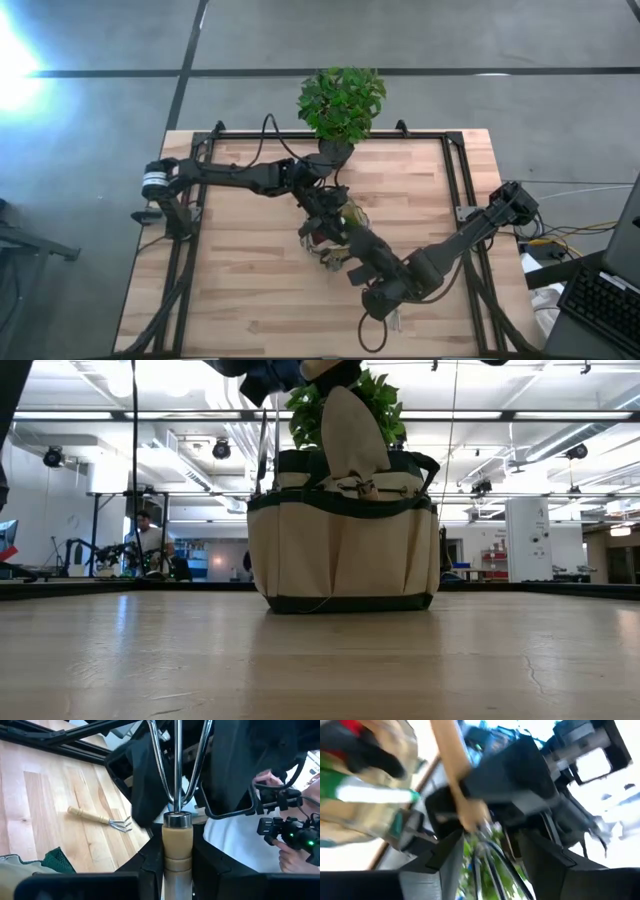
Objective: Pick & Place Garden tools in Gardening bag
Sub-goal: Put the left brown hand rake into the side pocket of the gardening bag
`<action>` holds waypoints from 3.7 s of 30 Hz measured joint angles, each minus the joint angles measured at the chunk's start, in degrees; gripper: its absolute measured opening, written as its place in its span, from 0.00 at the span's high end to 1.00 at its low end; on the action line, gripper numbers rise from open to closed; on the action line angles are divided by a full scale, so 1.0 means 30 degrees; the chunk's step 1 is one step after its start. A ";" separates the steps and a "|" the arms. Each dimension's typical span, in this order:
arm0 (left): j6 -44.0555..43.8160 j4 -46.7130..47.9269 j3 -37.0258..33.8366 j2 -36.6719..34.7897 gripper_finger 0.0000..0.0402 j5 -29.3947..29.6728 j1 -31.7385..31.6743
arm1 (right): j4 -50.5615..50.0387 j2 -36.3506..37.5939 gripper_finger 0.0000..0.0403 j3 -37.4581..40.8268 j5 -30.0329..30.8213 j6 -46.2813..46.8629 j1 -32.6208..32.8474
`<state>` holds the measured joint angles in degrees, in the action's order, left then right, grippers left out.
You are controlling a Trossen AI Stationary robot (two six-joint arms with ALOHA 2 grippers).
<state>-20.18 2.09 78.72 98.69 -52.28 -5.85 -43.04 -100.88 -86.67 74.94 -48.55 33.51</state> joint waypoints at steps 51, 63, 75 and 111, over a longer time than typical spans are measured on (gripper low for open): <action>0.4453 -0.4583 0.0011 -0.0127 0.82 0.6860 0.0620 | -1.3016 1.1289 0.54 0.6623 -0.3831 3.7133 0.4488; 0.6649 -1.2448 -0.1286 -0.0090 0.82 1.0626 0.0896 | -0.1184 1.2827 0.60 1.1708 0.4350 3.3335 0.6041; 0.7962 -1.4702 -0.2838 -0.0072 0.82 1.3980 0.1132 | 0.0688 1.1862 0.61 1.0907 0.5019 3.2524 0.4817; 1.0107 -1.6508 -0.2018 0.1706 0.82 1.7866 0.2062 | 0.0951 0.9878 0.66 0.6790 -0.0023 2.8502 0.1659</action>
<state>10.14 -47.44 72.66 103.81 1.31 0.34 -40.18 -71.25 -66.30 74.87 36.96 38.49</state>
